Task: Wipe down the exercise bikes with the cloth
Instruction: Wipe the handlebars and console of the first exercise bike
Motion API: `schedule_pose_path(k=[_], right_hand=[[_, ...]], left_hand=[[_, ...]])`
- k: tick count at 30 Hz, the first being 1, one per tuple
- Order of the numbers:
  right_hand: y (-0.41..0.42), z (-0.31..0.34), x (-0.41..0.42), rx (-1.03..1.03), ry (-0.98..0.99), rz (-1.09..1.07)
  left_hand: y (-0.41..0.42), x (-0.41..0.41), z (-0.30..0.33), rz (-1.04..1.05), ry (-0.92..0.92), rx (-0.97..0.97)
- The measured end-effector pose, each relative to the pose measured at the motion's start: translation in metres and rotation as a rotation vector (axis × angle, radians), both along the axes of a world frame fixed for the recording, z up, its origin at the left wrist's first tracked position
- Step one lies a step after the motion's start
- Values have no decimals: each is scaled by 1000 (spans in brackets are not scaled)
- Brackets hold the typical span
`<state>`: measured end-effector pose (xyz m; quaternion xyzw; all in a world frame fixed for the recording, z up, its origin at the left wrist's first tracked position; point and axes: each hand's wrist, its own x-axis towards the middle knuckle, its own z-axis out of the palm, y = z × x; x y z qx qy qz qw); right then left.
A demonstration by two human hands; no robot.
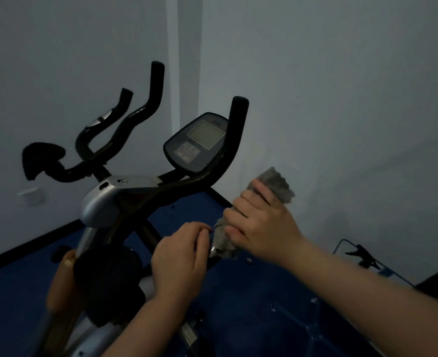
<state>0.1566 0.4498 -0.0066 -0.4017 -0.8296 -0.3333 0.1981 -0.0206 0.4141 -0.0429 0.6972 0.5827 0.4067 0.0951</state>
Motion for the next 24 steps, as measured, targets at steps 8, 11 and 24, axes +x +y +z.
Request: schedule_pose_path(k=[8,11,24], right_hand=[[30,39,20,-124,315,50],[22,24,3,-125,827,-103],[31,22,-23,-265,1555,-135]], left_hand=[[2,0,-5,47,117,36],[1,2,-5,50,119,52],[4,1,-8,-13,127,95]])
